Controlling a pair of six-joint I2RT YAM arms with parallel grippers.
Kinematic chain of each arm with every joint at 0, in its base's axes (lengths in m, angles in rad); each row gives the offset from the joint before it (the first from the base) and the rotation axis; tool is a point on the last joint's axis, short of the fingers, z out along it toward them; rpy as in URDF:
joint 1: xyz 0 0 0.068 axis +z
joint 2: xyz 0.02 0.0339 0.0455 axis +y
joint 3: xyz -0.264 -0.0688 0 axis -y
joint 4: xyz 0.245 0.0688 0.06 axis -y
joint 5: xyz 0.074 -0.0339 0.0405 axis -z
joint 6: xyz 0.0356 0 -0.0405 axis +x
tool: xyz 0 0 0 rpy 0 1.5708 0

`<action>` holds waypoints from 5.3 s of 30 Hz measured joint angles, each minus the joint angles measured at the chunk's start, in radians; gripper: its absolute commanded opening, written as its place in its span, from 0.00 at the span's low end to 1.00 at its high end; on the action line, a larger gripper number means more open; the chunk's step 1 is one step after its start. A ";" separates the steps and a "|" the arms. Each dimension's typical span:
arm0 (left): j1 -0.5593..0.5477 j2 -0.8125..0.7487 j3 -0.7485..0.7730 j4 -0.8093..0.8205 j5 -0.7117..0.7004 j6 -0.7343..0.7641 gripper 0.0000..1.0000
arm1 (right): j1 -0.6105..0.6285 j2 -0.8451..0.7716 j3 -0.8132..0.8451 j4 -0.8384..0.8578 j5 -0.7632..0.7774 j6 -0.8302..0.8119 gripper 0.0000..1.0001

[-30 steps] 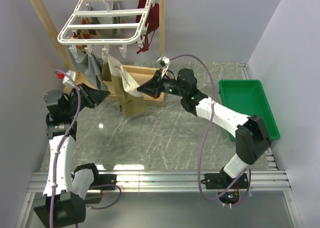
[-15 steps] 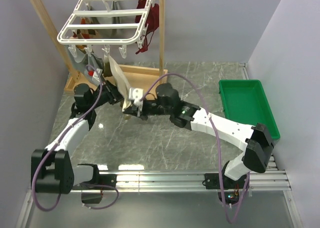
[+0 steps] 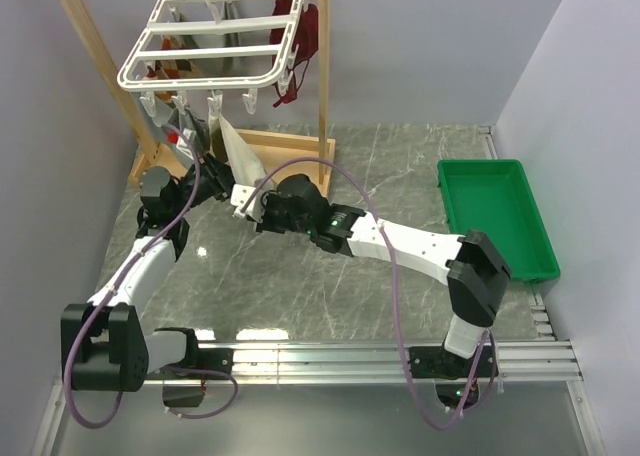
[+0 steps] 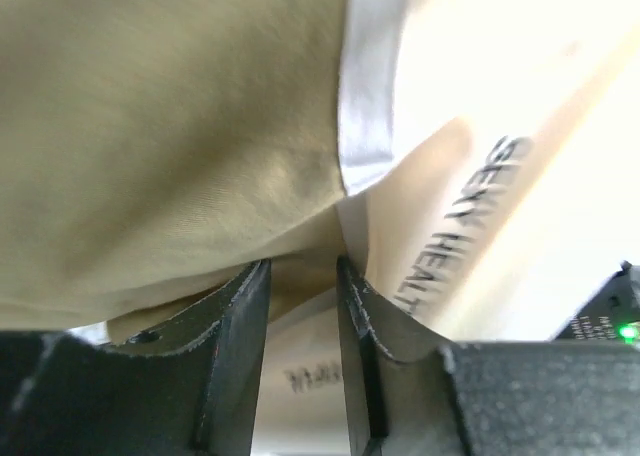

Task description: Clip the underwear to the hanger

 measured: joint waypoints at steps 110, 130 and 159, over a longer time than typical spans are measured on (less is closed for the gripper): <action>-0.360 -0.065 0.499 -0.355 -0.630 0.673 0.57 | -0.445 0.093 0.356 0.434 -0.378 0.822 0.00; -0.362 -0.065 0.599 -0.485 -0.761 0.657 0.68 | -0.287 -0.045 0.302 0.241 -0.179 0.521 0.00; -0.362 -0.009 0.513 -0.306 -0.810 0.595 0.64 | -0.245 -0.045 0.343 0.138 -0.124 0.465 0.00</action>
